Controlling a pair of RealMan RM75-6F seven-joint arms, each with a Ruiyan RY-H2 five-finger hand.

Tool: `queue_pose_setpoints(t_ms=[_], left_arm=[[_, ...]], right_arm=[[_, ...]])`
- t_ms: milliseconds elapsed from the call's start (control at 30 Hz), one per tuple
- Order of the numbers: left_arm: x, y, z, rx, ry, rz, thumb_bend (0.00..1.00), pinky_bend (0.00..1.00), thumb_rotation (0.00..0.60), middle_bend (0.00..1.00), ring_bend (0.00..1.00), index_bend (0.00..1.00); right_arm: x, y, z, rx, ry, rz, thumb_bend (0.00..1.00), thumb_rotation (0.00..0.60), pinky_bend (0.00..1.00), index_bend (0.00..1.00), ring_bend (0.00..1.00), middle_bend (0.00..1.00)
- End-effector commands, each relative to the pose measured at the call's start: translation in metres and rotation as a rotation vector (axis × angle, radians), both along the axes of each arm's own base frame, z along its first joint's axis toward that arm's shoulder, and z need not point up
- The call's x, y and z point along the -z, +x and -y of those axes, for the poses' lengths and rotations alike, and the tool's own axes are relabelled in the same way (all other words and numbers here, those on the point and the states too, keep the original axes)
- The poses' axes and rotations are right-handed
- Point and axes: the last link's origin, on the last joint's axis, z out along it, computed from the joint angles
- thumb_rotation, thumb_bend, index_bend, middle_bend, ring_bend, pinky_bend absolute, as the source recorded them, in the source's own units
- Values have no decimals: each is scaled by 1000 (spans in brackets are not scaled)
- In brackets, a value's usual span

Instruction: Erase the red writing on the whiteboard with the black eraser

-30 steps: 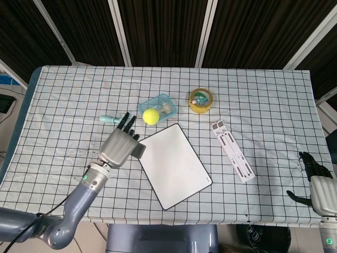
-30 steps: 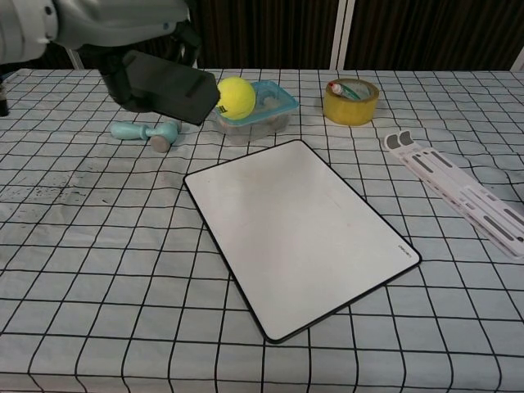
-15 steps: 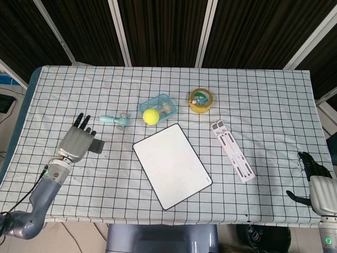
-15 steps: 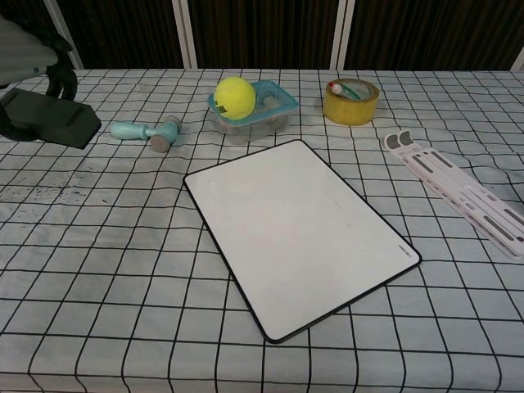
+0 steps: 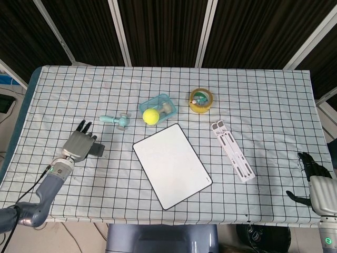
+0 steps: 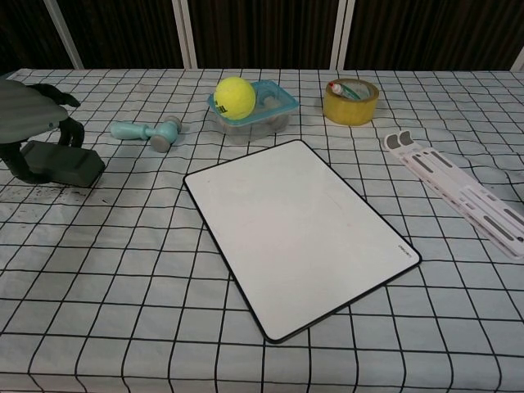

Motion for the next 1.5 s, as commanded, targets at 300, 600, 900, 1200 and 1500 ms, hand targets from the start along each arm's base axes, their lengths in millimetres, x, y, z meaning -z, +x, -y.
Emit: queue_pose_setpoints(t_ms=[300,600,900,1200,1500], left_arm=[[20,10,-2,12,-6,-12,279,6,600,378,0,349],[17,11,8,-27,-29,-49,143,6,600,130,0,53],[-33,31,32,10,65,31,142,6,600,103,0,33],[-95,27,85,5,140,119,142,24,600,75,0,0],[-123,3,127,5,174,167,137,1,600,70,0,0]], right_arm=[[0,0,0,0,1,1,71,600,213,59,200,99],[0,0,0,3,4,2,70,600,213,59,200,99],[-1,0,0,0,0,3,70,600,212,59,200,99],[-1,1,1,-7,-3,-5,71,600,213,59,200,99],[-1,1,0,-10,-4,-4,70,600,213,59,200,99]])
